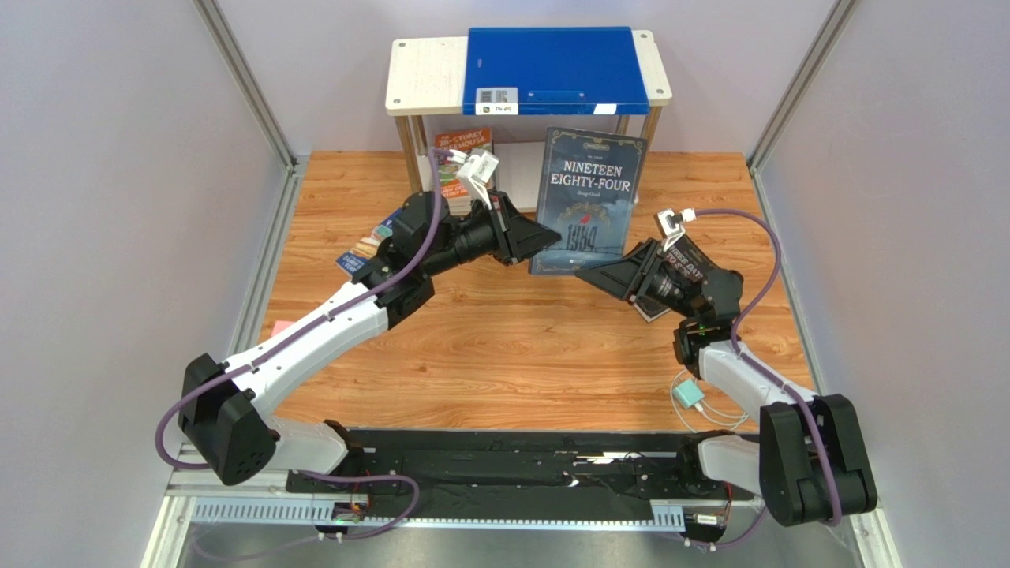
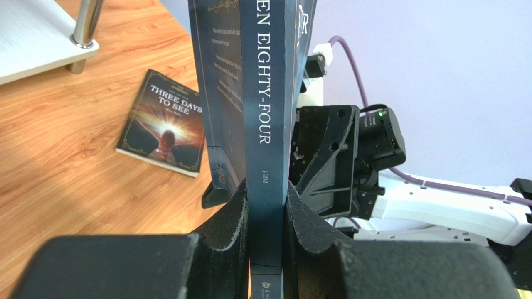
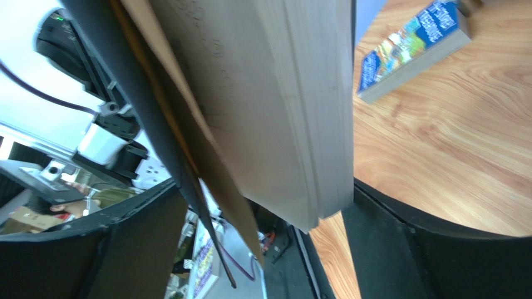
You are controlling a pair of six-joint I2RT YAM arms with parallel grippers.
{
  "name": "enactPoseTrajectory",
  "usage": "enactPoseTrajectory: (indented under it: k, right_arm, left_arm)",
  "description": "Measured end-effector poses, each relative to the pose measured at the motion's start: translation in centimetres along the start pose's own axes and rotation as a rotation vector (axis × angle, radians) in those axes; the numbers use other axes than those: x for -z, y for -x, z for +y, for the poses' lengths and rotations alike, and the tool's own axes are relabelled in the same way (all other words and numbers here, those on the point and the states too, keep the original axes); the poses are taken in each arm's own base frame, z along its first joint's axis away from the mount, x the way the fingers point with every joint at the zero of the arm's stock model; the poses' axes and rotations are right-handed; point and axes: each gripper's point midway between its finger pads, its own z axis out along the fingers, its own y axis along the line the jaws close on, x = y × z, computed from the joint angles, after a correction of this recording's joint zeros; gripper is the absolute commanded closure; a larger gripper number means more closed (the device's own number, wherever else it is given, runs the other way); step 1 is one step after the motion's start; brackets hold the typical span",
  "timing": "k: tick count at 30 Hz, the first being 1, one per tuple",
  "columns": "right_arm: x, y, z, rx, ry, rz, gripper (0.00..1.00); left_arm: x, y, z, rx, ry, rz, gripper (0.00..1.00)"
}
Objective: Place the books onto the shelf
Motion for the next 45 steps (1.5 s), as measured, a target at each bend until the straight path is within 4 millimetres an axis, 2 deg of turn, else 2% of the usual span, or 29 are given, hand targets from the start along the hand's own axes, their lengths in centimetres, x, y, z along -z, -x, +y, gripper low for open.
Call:
enactPoseTrajectory:
  k: [8,11,12,18,23,26,27,29,30,32,34,36,37,39,40,42,43,45]
  right_arm:
    - [0.4,1.2,2.0,-0.004,0.049,-0.044,0.16]
    - [0.7,1.4,2.6,0.011,0.042,-0.052,0.39]
    - [0.7,1.4,2.7,0.014,0.037,-0.052,0.42]
    - [0.6,1.8,2.0,0.0,-0.008,-0.054,0.39]
    - [0.6,1.7,1.3,-0.014,-0.037,-0.056,0.38]
    - [0.6,1.7,1.0,-0.019,-0.045,-0.057,0.44]
    - [0.6,1.7,1.0,-0.019,-0.048,-0.058,0.61]
    - [0.6,1.7,0.8,-0.019,-0.052,-0.059,0.73]
    - [0.6,1.7,0.7,-0.024,-0.057,-0.056,0.83]
    - [0.6,1.4,0.6,-0.028,-0.058,-0.044,0.95]
    - [0.7,1.1,0.4,-0.036,-0.058,-0.025,0.98]
    - [0.6,1.0,-0.1,-0.053,-0.071,-0.014,1.0]
    - [0.5,0.9,-0.4,-0.06,-0.079,-0.009,1.0]
    - [0.3,0.9,-1.0,-0.07,-0.097,0.002,1.0]
    - [0.1,0.9,-1.3,-0.072,-0.109,0.016,1.0]
    - [-0.4,1.1,-1.8,-0.073,-0.138,0.035,1.0]
    - [-0.7,1.2,-2.1,-0.075,-0.151,0.043,1.0]
    - [-1.4,1.4,-3.0,-0.077,-0.182,0.06,1.0]
  left_arm:
    - [0.1,0.8,0.4,0.009,-0.008,-0.035,1.0]
    - [0.0,0.6,0.7,0.018,-0.009,-0.041,1.0]
    - [0.0,0.6,0.7,0.021,-0.011,-0.043,1.0]
    - [-0.2,0.5,0.5,0.038,-0.04,-0.055,1.0]
    - [-0.9,-0.7,1.3,0.077,-0.045,-0.029,1.0]
    - [-0.9,-1.6,2.0,0.099,-0.037,-0.019,1.0]
    - [-0.8,-1.8,2.2,0.103,-0.035,-0.018,1.0]
    - [-0.7,-2.3,2.6,0.113,-0.027,-0.017,1.0]
    - [-0.6,-2.6,2.9,0.12,-0.02,-0.02,1.0]
    - [-0.4,-3.0,3.5,0.128,-0.006,-0.023,1.0]
    - [-0.3,-3.3,3.9,0.137,0.01,-0.023,0.98]
    - [-0.2,-3.5,4.3,0.141,0.027,-0.02,0.79]
    - [-0.2,-3.6,4.5,0.142,0.041,-0.017,0.59]
    - [-0.2,-3.7,5.2,0.135,0.091,-0.001,0.4]
    - [-0.1,-3.7,5.7,0.114,0.128,0.013,0.26]
    - [0.4,-3.3,7.0,0.079,0.234,0.025,0.18]
    - [0.8,-3.0,7.4,0.071,0.279,0.025,0.01]
    - [2.6,-1.8,8.4,0.015,0.398,0.008,0.0]
